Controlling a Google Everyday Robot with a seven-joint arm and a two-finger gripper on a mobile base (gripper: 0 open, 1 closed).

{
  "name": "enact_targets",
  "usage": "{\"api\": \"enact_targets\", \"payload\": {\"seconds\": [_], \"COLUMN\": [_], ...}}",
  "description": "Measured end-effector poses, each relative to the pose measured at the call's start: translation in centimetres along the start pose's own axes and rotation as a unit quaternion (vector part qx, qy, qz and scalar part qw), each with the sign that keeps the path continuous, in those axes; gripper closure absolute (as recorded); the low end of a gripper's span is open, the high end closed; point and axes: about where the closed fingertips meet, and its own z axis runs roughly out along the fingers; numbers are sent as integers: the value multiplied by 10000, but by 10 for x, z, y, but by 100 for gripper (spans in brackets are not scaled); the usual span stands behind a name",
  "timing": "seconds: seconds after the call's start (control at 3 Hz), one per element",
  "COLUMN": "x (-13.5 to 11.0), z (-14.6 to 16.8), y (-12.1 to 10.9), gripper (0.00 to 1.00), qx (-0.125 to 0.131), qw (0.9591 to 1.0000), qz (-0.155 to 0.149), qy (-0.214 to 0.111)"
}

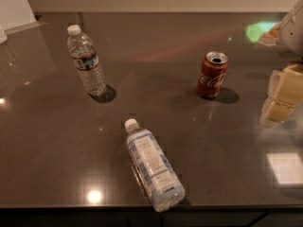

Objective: Move coke can near blue plastic bottle

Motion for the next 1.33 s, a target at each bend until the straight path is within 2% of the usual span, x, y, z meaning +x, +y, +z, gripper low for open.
{"api": "enact_targets", "payload": {"seconds": [0.67,1.33], "x": [-1,-3], "z": [3,33], "y": [-4,-43], "gripper": [0,0], "qx": [-69,9], "qw": [9999,9982], "qz": [41,200], "qy": [-82,-558]}}
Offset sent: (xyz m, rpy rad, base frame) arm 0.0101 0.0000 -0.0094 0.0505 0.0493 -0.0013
